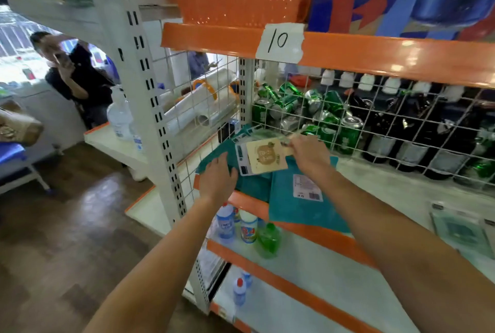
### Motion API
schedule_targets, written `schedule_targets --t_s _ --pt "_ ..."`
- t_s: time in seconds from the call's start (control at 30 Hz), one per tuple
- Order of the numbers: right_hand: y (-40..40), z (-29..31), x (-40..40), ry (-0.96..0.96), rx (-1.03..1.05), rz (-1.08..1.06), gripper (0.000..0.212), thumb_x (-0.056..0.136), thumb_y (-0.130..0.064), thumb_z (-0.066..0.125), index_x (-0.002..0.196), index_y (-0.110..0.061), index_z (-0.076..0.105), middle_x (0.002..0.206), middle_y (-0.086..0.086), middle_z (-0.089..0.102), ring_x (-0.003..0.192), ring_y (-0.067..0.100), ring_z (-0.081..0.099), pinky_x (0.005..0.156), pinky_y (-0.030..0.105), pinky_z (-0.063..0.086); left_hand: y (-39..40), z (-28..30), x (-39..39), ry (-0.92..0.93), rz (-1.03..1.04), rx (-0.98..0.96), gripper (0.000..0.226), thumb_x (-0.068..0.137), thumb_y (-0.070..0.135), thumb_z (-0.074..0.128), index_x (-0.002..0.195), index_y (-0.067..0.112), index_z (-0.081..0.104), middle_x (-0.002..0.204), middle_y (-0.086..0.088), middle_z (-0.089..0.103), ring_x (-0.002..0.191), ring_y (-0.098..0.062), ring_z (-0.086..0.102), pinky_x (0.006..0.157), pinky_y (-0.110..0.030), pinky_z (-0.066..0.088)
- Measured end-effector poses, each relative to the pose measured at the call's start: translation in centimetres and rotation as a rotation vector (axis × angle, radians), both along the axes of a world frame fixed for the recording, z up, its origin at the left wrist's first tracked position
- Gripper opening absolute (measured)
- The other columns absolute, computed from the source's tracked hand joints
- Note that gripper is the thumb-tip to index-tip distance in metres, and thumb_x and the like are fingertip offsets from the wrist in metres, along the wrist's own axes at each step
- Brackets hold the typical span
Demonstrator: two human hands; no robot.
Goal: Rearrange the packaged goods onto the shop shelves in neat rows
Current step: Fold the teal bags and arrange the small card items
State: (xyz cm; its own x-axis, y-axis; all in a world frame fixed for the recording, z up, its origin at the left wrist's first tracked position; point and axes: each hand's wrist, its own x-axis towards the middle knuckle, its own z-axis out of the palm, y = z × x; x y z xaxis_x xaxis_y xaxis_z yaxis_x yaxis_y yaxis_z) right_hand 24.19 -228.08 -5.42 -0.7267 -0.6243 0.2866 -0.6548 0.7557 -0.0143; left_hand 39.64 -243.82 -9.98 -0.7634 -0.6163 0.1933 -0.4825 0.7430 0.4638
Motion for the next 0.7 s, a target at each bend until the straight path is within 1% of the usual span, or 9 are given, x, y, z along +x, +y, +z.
schedule_targets --t_s 0.1,0.2,0.3,0.4,0.5,0.57,0.6,0.67,0.7 --pt "3.1 0.0 0.4 -0.102 -0.019 -0.107 0.027 0.097 -0.014 0.041 0.112 -0.019 0.063 0.108 0.004 0.064 0.095 0.022 0.06 0.07 0.031 0.046 2.1 -0.2 -0.7 0.01 -0.056 0.022 0.051 0.097 0.029 0.045 0.144 0.012 0.034 0.136 -0.012 0.05 0.122 -0.029 0.048 0.098 -0.042 0.046" --pt "6.2 0.0 1.3 -0.302 -0.137 -0.174 0.019 0.095 -0.015 0.046 0.098 -0.013 0.065 0.101 0.007 0.066 0.084 0.023 0.06 0.067 0.03 0.044 4.6 0.0 -1.6 0.022 -0.118 0.02 0.049 0.096 0.028 0.046 0.141 0.01 0.038 0.133 -0.011 0.052 0.121 -0.027 0.048 0.1 -0.04 0.044" --pt "9.6 -0.5 2.3 -0.411 -0.241 -0.2 0.014 0.092 -0.016 0.056 0.101 -0.008 0.065 0.105 0.009 0.066 0.095 0.025 0.061 0.078 0.036 0.049 7.8 0.4 -2.3 0.01 -0.154 0.045 0.048 0.096 0.025 0.046 0.141 0.008 0.038 0.133 -0.013 0.051 0.123 -0.03 0.045 0.101 -0.042 0.041" --pt "13.2 -1.2 3.4 -0.515 -0.376 -0.258 0.023 0.087 -0.019 0.065 0.107 -0.007 0.062 0.11 0.009 0.065 0.101 0.025 0.06 0.081 0.034 0.048 11.1 0.7 -2.7 -0.001 -0.174 0.113 0.053 0.097 0.026 0.046 0.145 0.007 0.032 0.136 -0.014 0.048 0.124 -0.031 0.044 0.1 -0.043 0.042" --pt "16.4 -2.3 4.8 -0.659 -0.587 -0.317 0.034 0.084 -0.018 0.071 0.112 -0.003 0.06 0.108 0.011 0.064 0.098 0.026 0.063 0.077 0.033 0.048 14.5 0.7 -2.6 0.019 -0.198 0.152 0.054 0.097 0.024 0.044 0.146 0.006 0.03 0.14 -0.015 0.045 0.128 -0.032 0.043 0.102 -0.041 0.04" --pt "18.2 -3.0 5.9 -0.736 -0.724 -0.349 0.03 0.083 -0.017 0.072 0.106 -0.003 0.06 0.098 0.01 0.064 0.085 0.022 0.063 0.073 0.033 0.051 16.7 0.6 -2.5 -0.008 -0.227 0.158 0.051 0.097 0.022 0.044 0.143 0.004 0.031 0.137 -0.019 0.047 0.123 -0.035 0.046 0.099 -0.041 0.041" --pt "19.1 -3.3 6.6 -0.769 -0.781 -0.36 0.025 0.083 -0.016 0.072 0.101 -0.005 0.058 0.093 0.009 0.063 0.078 0.019 0.062 0.067 0.031 0.051 17.7 0.4 -2.4 -0.03 -0.235 0.162 0.051 0.097 0.022 0.045 0.142 0.003 0.031 0.133 -0.02 0.05 0.119 -0.036 0.049 0.096 -0.042 0.043" --pt "20.7 -3.7 7.8 -0.845 -0.892 -0.38 0.023 0.083 -0.013 0.072 0.096 -0.007 0.053 0.088 0.01 0.062 0.066 0.015 0.06 0.055 0.022 0.047 19.8 0.2 -2.2 -0.053 -0.243 0.172 0.046 0.094 0.022 0.047 0.135 0.0 0.04 0.125 -0.021 0.055 0.11 -0.037 0.054 0.09 -0.043 0.047" --pt "21.4 -4.0 8.2 -0.882 -0.942 -0.391 0.024 0.083 -0.013 0.072 0.096 -0.006 0.053 0.087 0.011 0.063 0.064 0.013 0.06 0.054 0.02 0.046 20.7 0.0 -1.9 -0.058 -0.252 0.173 0.041 0.093 0.022 0.048 0.128 0.0 0.046 0.122 -0.02 0.057 0.108 -0.037 0.055 0.089 -0.043 0.048"
